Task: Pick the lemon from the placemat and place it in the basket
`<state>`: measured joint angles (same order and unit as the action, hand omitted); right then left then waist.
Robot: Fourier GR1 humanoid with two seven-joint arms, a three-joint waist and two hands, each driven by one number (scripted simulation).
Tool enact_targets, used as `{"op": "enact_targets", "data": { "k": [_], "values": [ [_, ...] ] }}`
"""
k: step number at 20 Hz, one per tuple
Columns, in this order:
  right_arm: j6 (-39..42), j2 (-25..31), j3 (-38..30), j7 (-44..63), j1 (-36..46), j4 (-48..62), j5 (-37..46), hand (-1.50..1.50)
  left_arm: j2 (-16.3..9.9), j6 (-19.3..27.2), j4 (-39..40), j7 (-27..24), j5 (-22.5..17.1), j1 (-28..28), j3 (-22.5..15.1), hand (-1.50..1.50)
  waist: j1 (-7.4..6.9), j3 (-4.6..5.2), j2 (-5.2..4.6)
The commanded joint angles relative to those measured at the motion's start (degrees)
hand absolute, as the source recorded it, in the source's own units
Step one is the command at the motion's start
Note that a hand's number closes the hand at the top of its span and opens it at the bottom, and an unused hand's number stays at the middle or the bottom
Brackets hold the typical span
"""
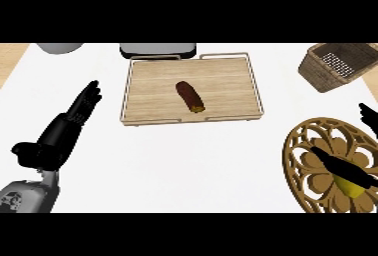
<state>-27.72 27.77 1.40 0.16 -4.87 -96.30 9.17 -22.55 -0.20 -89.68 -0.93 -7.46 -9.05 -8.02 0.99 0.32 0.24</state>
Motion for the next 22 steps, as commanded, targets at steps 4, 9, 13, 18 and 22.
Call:
{"op": "enact_targets", "data": {
  "k": [4,9,13,18,22],
  "values": [
    [2.3,16.0,-4.9,25.9,-3.5,-8.1,14.5,-1.50,0.4,0.2,-1.0,0.4,0.5,0.9,-0.4,0.00,0.60,0.37,0.34],
    [21.2,26.0,-2.5,40.8,-6.0,-15.3,11.1,-1.50,-0.1,-0.1,-0.2,-0.2,0.7,1.0,0.2,0.00,0.50,0.42,0.23],
    [32.7,30.2,-5.1,51.8,-5.6,-25.1,-1.4,-1.50,-0.3,-1.0,-0.6,1.6,-0.9,-0.7,1.3,0.00,0.70,0.12,0.31],
    [39.1,33.1,-12.9,66.2,-7.1,-37.9,-14.6,-1.50,-0.6,-1.6,-1.9,2.2,-1.1,0.9,2.0,0.00,0.85,-0.12,0.38],
    [42.6,32.4,-24.7,65.9,-11.0,-38.9,-21.2,-1.50,1.4,-1.5,1.4,-1.6,1.4,0.9,1.3,0.00,1.03,-0.25,0.16]
  ]
}}
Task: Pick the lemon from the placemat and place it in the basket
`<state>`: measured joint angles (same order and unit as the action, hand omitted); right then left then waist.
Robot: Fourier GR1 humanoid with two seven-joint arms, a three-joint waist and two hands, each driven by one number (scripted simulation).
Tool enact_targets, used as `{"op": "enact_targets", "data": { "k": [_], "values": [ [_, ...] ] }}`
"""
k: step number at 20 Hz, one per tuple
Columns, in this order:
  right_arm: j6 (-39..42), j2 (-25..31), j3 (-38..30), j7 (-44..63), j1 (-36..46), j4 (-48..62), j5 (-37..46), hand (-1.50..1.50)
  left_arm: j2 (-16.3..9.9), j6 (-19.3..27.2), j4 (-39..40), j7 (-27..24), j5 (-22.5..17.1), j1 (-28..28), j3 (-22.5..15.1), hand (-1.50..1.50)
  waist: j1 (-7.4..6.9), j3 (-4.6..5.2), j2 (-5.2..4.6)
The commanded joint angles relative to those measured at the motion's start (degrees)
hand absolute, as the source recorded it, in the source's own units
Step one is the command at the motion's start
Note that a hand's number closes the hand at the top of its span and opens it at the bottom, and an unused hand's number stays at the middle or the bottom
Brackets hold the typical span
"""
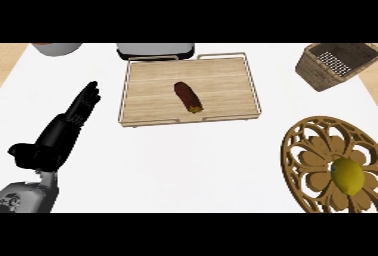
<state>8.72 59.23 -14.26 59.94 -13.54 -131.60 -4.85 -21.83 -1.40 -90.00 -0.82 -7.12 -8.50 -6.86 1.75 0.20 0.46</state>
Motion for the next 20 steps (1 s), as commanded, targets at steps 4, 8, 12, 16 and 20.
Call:
{"op": "enact_targets", "data": {
  "k": [4,8,12,16,20],
  "values": [
    [7.2,-3.1,-13.4,6.8,-6.6,-7.5,-6.6,-1.50,0.7,-1.5,0.4,-0.6,0.5,1.0,1.2,0.00,-0.39,-0.17,-0.16],
    [10.5,-6.5,-18.9,1.3,-8.1,-4.8,-6.8,-1.50,1.7,-1.6,-0.3,-0.8,0.9,1.1,2.1,0.00,-0.78,-0.18,-0.22],
    [4.4,-16.3,-7.7,-6.5,-10.2,-2.9,8.7,-1.50,2.1,-2.5,-1.3,-0.6,2.3,1.6,1.4,0.00,-1.49,-0.25,-0.39],
    [3.0,-20.0,-2.0,-12.5,-5.5,4.7,16.7,-1.50,3.6,-2.8,1.7,0.5,3.7,-2.2,1.6,0.00,-1.73,-0.23,-0.51],
    [0.2,-25.3,0.9,-20.3,-6.1,10.5,25.3,-1.50,4.0,-3.3,0.0,2.2,3.2,-2.9,2.7,0.00,-1.72,-0.24,-0.50]
  ]
}}
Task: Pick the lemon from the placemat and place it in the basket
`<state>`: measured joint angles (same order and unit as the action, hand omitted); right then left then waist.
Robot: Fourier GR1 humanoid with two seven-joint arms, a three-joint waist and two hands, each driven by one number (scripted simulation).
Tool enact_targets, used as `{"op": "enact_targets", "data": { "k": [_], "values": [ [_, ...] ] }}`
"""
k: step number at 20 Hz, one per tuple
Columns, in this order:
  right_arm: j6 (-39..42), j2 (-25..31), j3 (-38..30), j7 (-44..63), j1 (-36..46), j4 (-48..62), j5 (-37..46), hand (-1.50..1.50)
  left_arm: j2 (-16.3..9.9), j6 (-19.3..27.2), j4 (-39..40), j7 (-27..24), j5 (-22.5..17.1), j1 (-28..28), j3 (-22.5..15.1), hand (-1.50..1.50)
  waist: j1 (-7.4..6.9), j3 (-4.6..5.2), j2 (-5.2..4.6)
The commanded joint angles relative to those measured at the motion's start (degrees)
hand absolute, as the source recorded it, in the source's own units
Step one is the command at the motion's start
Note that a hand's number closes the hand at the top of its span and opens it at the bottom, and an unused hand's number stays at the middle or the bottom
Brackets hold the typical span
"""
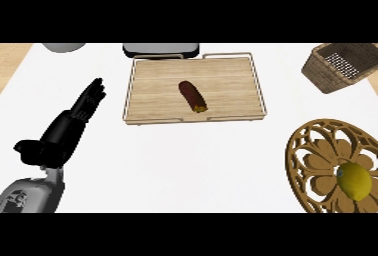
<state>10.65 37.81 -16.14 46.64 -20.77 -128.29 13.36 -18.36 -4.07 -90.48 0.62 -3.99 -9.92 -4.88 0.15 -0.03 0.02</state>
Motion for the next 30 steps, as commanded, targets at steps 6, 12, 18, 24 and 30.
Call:
{"op": "enact_targets", "data": {
  "k": [6,12,18,24,30],
  "values": [
    [-2.4,-8.2,3.1,-11.6,3.8,12.8,13.2,-1.50,-0.3,-4.1,-1.4,-2.5,0.2,4.3,2.9,0.00,-0.25,0.02,0.01],
    [-2.5,-12.9,3.1,-18.8,3.1,15.2,17.3,-1.50,1.4,-4.7,0.1,-3.8,1.8,4.3,4.3,0.00,-0.13,0.01,0.02],
    [3.2,-15.3,0.5,-15.3,6.2,9.1,16.1,-1.50,4.9,-3.7,-3.3,1.5,4.6,2.4,2.8,0.00,-0.02,0.02,0.04],
    [0.9,-17.5,3.1,-18.6,7.7,18.1,23.5,-1.50,2.7,-7.6,-1.8,-0.2,2.6,1.9,6.2,0.00,-0.29,0.01,-0.01],
    [4.9,-20.9,4.3,-15.3,4.8,11.2,27.0,-1.50,4.1,-7.4,0.5,-1.2,4.7,1.1,7.6,0.00,0.03,0.03,0.02]
  ]
}}
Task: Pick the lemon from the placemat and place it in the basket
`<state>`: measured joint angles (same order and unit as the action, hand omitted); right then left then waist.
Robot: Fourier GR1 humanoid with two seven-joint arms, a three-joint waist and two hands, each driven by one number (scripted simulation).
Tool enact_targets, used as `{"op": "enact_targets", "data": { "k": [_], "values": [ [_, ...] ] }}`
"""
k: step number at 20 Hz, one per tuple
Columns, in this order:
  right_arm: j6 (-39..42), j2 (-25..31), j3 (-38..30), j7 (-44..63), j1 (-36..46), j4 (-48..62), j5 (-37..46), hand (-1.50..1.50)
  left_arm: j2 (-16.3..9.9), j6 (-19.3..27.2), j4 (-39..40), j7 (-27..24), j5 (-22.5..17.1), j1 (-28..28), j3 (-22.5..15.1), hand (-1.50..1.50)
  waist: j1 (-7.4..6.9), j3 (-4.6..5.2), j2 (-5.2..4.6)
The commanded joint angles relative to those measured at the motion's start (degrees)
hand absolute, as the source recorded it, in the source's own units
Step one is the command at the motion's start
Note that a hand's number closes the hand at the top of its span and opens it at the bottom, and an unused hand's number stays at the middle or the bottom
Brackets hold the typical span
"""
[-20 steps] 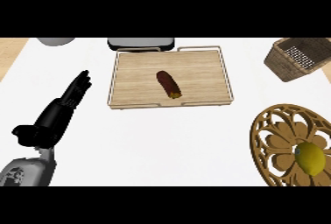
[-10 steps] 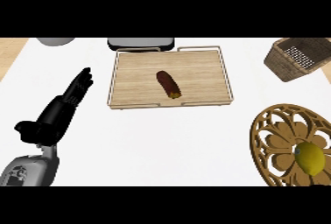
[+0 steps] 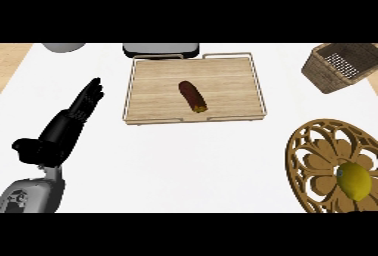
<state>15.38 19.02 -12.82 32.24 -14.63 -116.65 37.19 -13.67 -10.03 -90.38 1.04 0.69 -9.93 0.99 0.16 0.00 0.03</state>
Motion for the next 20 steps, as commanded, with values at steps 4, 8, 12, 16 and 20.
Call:
{"op": "enact_targets", "data": {
  "k": [4,8,12,16,20],
  "values": [
    [1.3,-2.4,0.6,-1.9,1.6,3.1,4.8,-1.50,2.3,0.0,-0.5,0.4,1.0,-0.3,0.6,0.00,-0.04,0.00,0.00],
    [1.3,-2.1,-0.7,-0.5,7.7,9.0,5.2,-1.50,2.7,0.2,-4.0,-0.2,3.2,3.6,-0.7,0.00,-0.35,-0.01,0.00],
    [0.7,-1.9,-1.6,-4.0,6.2,13.0,6.6,-1.50,0.7,-2.7,3.6,-5.5,2.7,1.4,2.4,0.00,-0.07,0.00,-0.09],
    [-0.3,-3.3,-1.7,-4.8,6.7,15.8,8.4,-1.50,1.9,-2.0,-1.1,-0.3,3.0,1.0,2.0,0.00,-0.13,-0.01,-0.02],
    [2.8,-4.0,-2.1,-2.6,7.6,13.9,7.4,-1.50,2.3,-2.1,1.2,0.4,3.6,-1.5,2.5,0.00,-0.02,0.00,-0.01]
  ]
}}
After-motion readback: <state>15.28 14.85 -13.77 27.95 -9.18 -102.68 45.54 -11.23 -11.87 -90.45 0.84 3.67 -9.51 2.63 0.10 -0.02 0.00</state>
